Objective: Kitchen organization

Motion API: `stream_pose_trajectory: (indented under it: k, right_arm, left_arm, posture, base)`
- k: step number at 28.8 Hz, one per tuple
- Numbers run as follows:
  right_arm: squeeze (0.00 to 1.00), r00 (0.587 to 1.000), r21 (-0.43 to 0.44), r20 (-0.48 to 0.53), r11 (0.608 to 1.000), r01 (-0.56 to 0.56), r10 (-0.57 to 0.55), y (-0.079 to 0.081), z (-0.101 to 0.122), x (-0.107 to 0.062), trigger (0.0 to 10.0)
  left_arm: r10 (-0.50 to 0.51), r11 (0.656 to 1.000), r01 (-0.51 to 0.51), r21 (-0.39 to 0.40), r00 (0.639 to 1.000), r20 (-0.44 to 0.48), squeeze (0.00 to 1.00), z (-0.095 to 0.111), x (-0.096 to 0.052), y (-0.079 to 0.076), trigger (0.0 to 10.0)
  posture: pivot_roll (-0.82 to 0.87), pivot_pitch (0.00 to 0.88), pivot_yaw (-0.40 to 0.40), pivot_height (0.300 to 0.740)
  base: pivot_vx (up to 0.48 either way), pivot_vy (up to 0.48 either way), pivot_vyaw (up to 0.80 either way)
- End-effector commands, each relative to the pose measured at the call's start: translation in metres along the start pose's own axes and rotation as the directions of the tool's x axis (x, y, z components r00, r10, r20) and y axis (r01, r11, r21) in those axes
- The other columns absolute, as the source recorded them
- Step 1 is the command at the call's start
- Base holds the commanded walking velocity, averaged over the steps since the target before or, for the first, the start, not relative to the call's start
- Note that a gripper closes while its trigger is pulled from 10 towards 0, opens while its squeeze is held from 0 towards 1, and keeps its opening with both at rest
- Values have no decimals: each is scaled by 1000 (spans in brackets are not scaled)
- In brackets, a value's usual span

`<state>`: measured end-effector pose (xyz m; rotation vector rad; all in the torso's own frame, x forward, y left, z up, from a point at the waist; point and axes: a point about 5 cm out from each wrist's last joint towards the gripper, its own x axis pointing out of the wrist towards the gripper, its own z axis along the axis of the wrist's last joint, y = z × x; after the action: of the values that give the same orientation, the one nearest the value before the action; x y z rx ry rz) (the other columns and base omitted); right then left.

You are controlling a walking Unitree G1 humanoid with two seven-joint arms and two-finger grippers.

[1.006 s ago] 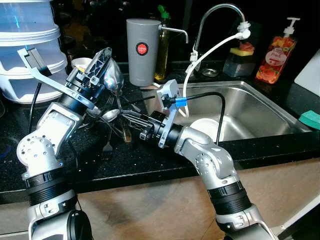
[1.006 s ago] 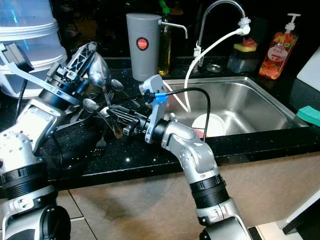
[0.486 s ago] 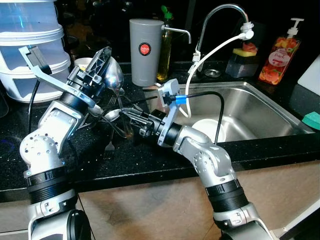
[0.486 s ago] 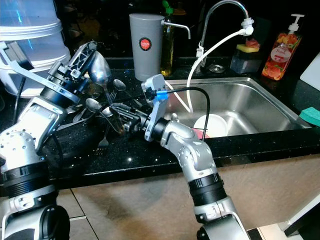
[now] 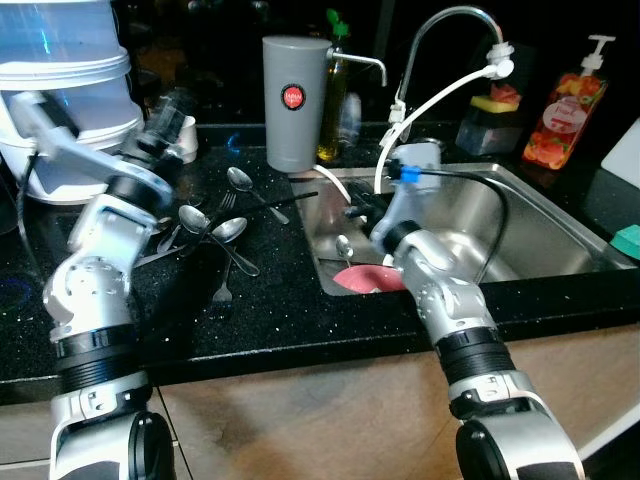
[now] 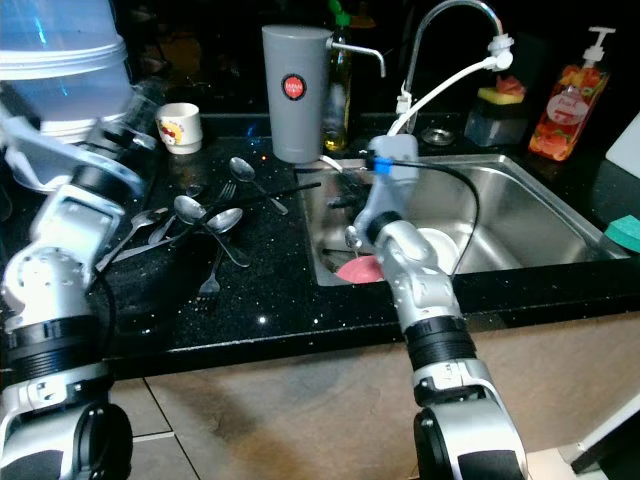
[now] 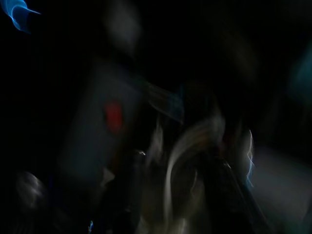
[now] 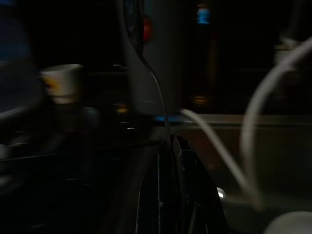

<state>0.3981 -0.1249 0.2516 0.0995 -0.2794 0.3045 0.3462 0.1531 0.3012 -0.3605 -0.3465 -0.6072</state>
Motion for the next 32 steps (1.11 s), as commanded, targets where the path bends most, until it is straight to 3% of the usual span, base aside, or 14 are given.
stream_pose_trajectory:
  k: [1,3,6,11,15,19,24,25,26,27,28,30,31,32]
  right_arm:
    - [0,999,-50,30,999,18,-16,-1,3,4,0]
    - [0,1000,-125,-10,992,-25,24,1,-10,3,0]
    - [0,997,-155,-66,986,-60,51,4,-25,1,0]
    - [0,991,-158,-124,984,-76,57,7,-44,-4,0]
    - [0,983,-165,-181,984,-65,35,5,-56,-8,0]
    - [0,942,-173,-336,984,-50,-12,-1,-81,-19,0]
    - [0,933,-173,-360,984,-48,-18,-4,-87,-22,0]
    - [580,930,-169,-368,984,-49,-17,-4,-88,-23,0]
    - [580,928,-166,-372,985,-50,-16,-4,-88,-23,0]
    - [1000,925,-159,-379,986,-53,-11,-4,-89,-24,235]
    - [1000,924,-156,-382,986,-55,-9,-4,-89,-24,235]
    - [1000,923,-175,-385,984,-45,-26,-6,-89,-24,10000]
    - [765,926,-180,-374,983,-24,-45,-7,-87,-22,10000]
    - [0,932,-185,-356,983,4,-71,-9,-83,-20,10000]
  left_arm:
    - [-104,984,131,119,972,-212,0,-38,5,-21,10000]
    - [-130,923,276,269,881,-455,0,-85,3,-37,10000]
    - [-88,865,346,363,817,-570,0,-109,1,-38,10000]
    - [-51,875,319,364,809,-586,0,-113,0,-33,10000]
    - [-21,853,333,402,792,-610,0,-113,-6,-26,10000]
    - [11,841,322,435,793,-609,0,-110,-10,-19,10000]
    - [25,841,311,443,796,-605,0,-109,-11,-17,10000]
    - [31,843,302,446,799,-601,0,-108,-11,-16,10000]
    - [36,844,296,447,801,-598,0,-108,-11,-16,10000]
    - [38,844,294,448,802,-596,0,-108,-11,-16,10000]
    - [38,846,291,447,803,-595,0,-108,-11,-15,10000]
    - [40,853,276,442,811,-583,0,-106,-10,-15,10000]
    - [48,862,250,440,826,-562,0,-103,-8,-14,10000]
    - [71,875,196,443,853,-517,0,-97,-5,-12,10000]
  posture:
    - [78,46,-2,740]
    - [71,49,6,740]
    - [75,53,8,740]
    - [75,53,8,740]
    - [81,58,9,740]
    - [86,58,4,740]
    - [86,58,0,740]
    - [86,56,-2,740]
    - [86,56,-2,740]
    - [86,56,-2,740]
    - [86,56,-2,740]
    - [86,56,-2,740]
    - [86,56,-2,740]
    - [86,56,-2,740]
  base:
    - [0,0,0]
    - [0,0,0]
    - [0,0,0]
    - [0,0,0]
    - [0,0,0]
    - [0,0,0]
    - [0,0,0]
    - [0,0,0]
    - [0,0,0]
    - [0,0,0]
    - [0,0,0]
    - [0,0,0]
    - [0,0,0]
    - [0,0,0]
